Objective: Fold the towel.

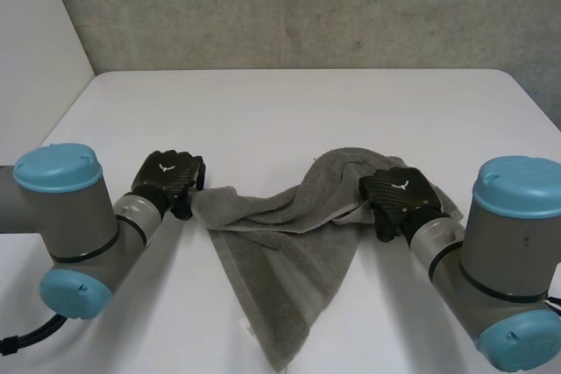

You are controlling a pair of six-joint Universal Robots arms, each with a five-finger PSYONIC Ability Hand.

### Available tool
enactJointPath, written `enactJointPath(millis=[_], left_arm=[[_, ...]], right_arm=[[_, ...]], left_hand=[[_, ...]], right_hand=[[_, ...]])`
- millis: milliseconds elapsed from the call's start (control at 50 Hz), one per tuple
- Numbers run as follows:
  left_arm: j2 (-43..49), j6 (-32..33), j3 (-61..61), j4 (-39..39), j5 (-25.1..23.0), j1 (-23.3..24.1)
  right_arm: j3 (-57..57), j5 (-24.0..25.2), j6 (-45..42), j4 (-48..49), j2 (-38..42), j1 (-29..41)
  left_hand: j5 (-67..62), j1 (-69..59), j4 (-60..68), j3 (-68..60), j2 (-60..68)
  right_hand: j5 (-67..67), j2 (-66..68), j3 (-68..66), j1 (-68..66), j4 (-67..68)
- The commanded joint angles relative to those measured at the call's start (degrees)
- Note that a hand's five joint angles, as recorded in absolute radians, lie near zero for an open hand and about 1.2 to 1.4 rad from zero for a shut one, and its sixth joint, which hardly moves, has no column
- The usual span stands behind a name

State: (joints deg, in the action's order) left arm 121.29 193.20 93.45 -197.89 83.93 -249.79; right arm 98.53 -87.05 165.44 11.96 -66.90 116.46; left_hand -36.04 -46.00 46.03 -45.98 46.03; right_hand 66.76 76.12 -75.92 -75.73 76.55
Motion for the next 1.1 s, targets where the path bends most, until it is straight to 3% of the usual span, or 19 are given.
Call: enactJointPath(millis=[20, 140, 320, 360, 380, 400, 520, 640, 720, 820, 940, 1020, 1060, 1100], left_arm=[[-0.2, -1.0, 0.7, -0.4, 0.0, 0.2], [-0.1, -1.2, 0.8, -1.4, -0.2, 1.0], [0.5, -1.2, 0.8, -5.5, -0.3, 1.4], [0.8, -1.3, 0.8, -6.6, -1.7, 1.9], [0.8, -1.3, 0.8, -6.6, -1.7, 1.9], [0.9, -1.3, 0.7, -6.8, -2.9, 2.0], [1.4, -1.1, -3.2, -7.2, -5.5, 1.9], [1.4, -0.8, -14.1, -7.4, -3.8, 1.7], [0.0, -1.1, -29.8, -7.3, 2.1, 0.6], [-0.8, -1.2, -44.4, -6.7, 7.5, -1.7], [-1.0, -1.4, -49.8, -3.7, 9.0, -2.5], [-1.1, -2.3, -46.2, 0.5, 9.0, -3.3], [-1.7, -4.6, -38.7, 5.2, 8.8, -4.7], [-2.2, -5.8, -34.2, 6.8, 8.6, -5.4]], right_arm=[[0.6, 0.3, -1.2, -0.9, -1.8, -2.8], [1.5, 0.7, -2.8, -2.1, -5.6, -6.6], [0.8, 6.5, -7.8, -7.9, -8.4, -13.6], [0.4, 7.1, -8.4, -9.1, -8.5, -14.3], [-0.1, 7.3, -8.8, -9.9, -8.6, -14.8], [-0.9, 7.4, -9.2, -10.8, -8.6, -15.3], [-5.9, 7.6, -10.7, -11.2, -7.2, -16.1], [-23.3, 7.1, -16.1, -6.0, -0.3, -15.4], [-38.9, 7.2, -15.9, 3.3, 2.3, -15.3], [-47.0, 6.7, -12.3, 16.1, 2.0, -15.0], [-43.9, 6.4, -5.9, 25.4, -0.6, -15.3], [-39.1, 7.3, -3.7, 24.3, -1.1, -15.5], [-36.3, 8.5, -3.5, 23.0, -1.2, -15.5], [-30.8, 12.7, -3.7, 17.3, -0.4, -15.6]], left_hand=[[-6.2, -6.3, 6.2, -6.3, 6.2], [-6.1, -6.1, 6.1, -6.1, 6.1], [-8.8, -8.8, 8.8, -8.8, 8.8], [-25.8, -25.8, 25.8, -25.9, 25.8], [-25.9, -25.9, 25.9, -26.0, 25.9], [-33.9, -33.9, 33.9, -33.9, 33.9], [-34.0, -34.0, 34.0, -34.0, 34.0], [-34.0, -34.0, 34.0, -34.0, 34.0], [-34.0, -34.0, 34.0, -34.0, 34.0], [-34.0, -34.0, 34.0, -34.0, 34.0], [-34.0, -34.0, 34.0, -34.0, 34.0], [-34.0, -34.0, 34.0, -34.0, 34.0], [-34.0, -34.0, 34.0, -34.0, 34.0], [-34.0, -34.0, 34.0, -34.0, 34.0]], right_hand=[[3.2, 3.9, -4.1, -4.3, 3.4], [3.2, 3.9, -4.1, -4.3, 3.4], [3.2, 3.9, -4.1, -4.3, 3.4], [3.2, 3.9, -4.1, -4.3, 3.4], [3.2, 3.9, -4.1, -4.3, 3.4], [3.2, 3.9, -4.1, -4.3, 3.4], [3.2, 3.9, -4.1, -4.3, 3.4], [3.2, 3.9, -4.1, -4.3, 3.4], [3.2, 3.9, -4.1, -4.3, 3.4], [3.2, 3.9, -4.1, -4.3, 3.4], [3.2, 3.9, -4.1, -4.3, 3.4], [3.2, 3.9, -4.1, -4.3, 3.4], [3.2, 3.9, -4.1, -4.3, 3.4], [3.2, 3.9, -4.1, -4.3, 3.4]])
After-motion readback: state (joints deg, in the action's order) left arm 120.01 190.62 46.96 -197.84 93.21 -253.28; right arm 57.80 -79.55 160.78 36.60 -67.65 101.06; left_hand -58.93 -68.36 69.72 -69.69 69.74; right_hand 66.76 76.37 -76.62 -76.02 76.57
